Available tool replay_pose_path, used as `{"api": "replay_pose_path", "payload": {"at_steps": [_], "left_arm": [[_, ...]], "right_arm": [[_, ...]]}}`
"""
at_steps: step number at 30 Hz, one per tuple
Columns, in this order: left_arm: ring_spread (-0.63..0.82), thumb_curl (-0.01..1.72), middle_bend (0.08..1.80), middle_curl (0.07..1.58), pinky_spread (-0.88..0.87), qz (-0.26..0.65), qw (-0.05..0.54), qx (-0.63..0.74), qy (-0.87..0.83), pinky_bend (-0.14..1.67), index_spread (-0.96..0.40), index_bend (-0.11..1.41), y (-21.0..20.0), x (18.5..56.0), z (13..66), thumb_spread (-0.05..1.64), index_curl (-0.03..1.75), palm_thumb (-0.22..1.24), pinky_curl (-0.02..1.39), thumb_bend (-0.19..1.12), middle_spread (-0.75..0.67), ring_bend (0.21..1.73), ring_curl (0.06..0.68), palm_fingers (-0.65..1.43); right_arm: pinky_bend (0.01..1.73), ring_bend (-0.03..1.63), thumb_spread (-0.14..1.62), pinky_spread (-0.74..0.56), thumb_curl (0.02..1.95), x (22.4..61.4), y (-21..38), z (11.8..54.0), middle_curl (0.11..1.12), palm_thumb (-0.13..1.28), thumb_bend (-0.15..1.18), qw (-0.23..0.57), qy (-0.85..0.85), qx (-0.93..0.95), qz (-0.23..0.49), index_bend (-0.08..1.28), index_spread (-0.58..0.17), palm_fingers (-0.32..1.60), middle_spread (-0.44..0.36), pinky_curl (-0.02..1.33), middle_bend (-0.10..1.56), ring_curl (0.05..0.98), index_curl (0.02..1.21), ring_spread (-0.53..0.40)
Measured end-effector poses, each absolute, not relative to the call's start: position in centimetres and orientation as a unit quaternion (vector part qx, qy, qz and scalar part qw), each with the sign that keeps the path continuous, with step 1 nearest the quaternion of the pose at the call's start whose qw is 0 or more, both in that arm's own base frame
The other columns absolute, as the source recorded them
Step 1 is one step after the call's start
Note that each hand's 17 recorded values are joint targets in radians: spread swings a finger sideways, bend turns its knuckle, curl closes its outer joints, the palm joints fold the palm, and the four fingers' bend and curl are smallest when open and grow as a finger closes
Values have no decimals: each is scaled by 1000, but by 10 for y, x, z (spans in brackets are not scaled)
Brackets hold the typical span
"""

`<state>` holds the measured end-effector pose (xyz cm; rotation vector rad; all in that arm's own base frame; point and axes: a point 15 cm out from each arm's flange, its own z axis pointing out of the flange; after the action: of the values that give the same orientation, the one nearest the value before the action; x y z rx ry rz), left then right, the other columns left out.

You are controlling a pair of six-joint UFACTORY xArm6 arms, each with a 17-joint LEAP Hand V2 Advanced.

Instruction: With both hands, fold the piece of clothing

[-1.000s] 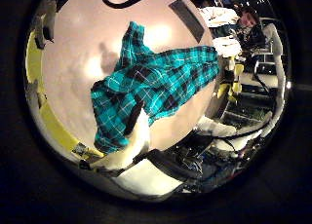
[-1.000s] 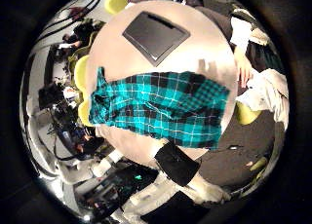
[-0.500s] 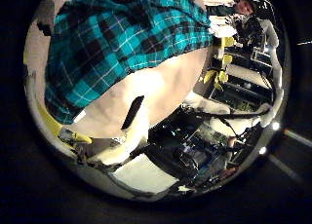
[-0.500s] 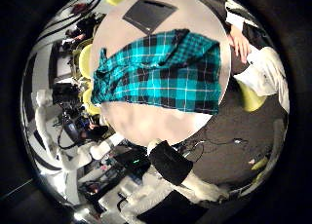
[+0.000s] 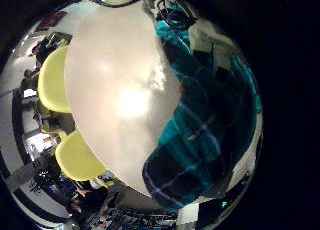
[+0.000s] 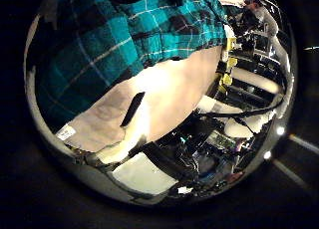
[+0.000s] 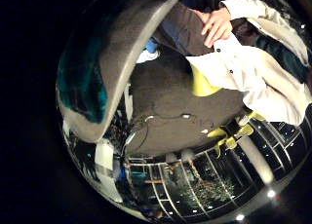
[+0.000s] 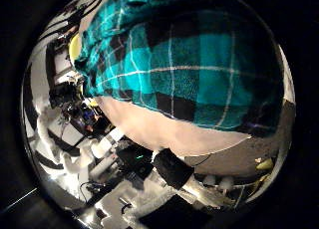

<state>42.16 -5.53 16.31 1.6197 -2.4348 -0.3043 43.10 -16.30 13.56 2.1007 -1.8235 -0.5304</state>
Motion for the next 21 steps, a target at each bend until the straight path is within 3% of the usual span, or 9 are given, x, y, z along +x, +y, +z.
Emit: {"api": "replay_pose_path", "payload": {"at_steps": [3, 8, 9, 10, 12, 13, 14, 16, 21], "left_arm": [[-27, 293, 204, 453, -19, -106, 100, 550, -822, 560, -19, 169, -49, 418, 164, 1121, 421, 389, 486, -20, 80, 844, 303, 169], [-27, 293, 200, 444, -9, -111, 93, 554, -820, 548, -19, 169, -29, 413, 169, 1121, 405, 390, 477, -20, 79, 834, 296, 176], [-27, 294, 201, 442, -7, -110, 91, 555, -819, 542, -19, 169, -29, 413, 171, 1123, 401, 392, 475, -19, 79, 832, 294, 178], [-26, 294, 200, 440, -6, -108, 90, 555, -820, 539, -19, 169, -28, 414, 173, 1123, 398, 393, 474, -19, 79, 831, 293, 180], [-26, 294, 199, 437, -4, -107, 88, 556, -820, 535, -19, 168, -27, 413, 176, 1124, 393, 393, 472, -20, 79, 828, 291, 183], [-26, 294, 199, 435, -4, -107, 88, 556, -819, 534, -19, 168, -26, 413, 178, 1128, 391, 395, 471, -19, 79, 827, 290, 184], [-26, 294, 201, 436, -3, -108, 89, 557, -819, 533, -19, 168, -26, 412, 178, 1129, 390, 395, 471, -19, 79, 826, 290, 185], [-26, 294, 200, 433, -6, -110, 93, 559, -817, 535, -19, 165, -24, 407, 183, 1131, 383, 396, 468, -19, 80, 822, 287, 192], [-26, 295, 200, 428, -17, -117, 102, 563, -812, 539, -19, 166, -18, 392, 185, 1135, 374, 400, 468, -18, 74, 821, 286, 202]], "right_arm": [[545, 588, 1051, 322, 343, 438, -165, 135, 353, 503, -17, 167, -631, 739, -166, 134, -320, 92, 17, 314, 255, 261, 257, 114], [675, 798, 1040, 83, 385, 439, -163, 139, 381, 648, 2, 169, -629, 742, -161, 111, -263, 384, -54, 329, 335, 315, 228, -84], [766, 885, 1034, -32, 399, 438, -164, 140, 398, 691, 6, 168, -629, 742, -160, 113, -264, 537, -81, 348, 377, 343, 219, -144], [792, 901, 1032, -68, 404, 438, -166, 141, 400, 706, 7, 168, -631, 741, -157, 113, -266, 568, -90, 348, 386, 343, 213, -159], [926, 1070, 1020, -201, 429, 439, -171, 144, 470, 781, 15, 167, -633, 741, -149, 170, -313, 926, -145, 395, 540, 404, 213, -219], [932, 1075, 1021, -221, 433, 441, -172, 147, 477, 792, 15, 166, -634, 742, -144, 168, -320, 927, -154, 394, 558, 405, 211, -227], [957, 1086, 1012, -240, 446, 442, -173, 147, 536, 828, 15, 166, -635, 741, -143, 296, -364, 1085, -183, 425, 678, 433, 260, -244], [986, 1122, 1006, -253, 462, 442, -176, 149, 587, 872, 22, 164, -640, 738, -140, 424, -391, 1143, -206, 469, 754, 475, 324, -257], [1118, 1222, 1017, -261, 532, 446, -189, 154, 739, 1033, 69, 155, -654, 730, -126, 769, -429, 1064, -239, 593, 985, 577, 515, -289]]}}
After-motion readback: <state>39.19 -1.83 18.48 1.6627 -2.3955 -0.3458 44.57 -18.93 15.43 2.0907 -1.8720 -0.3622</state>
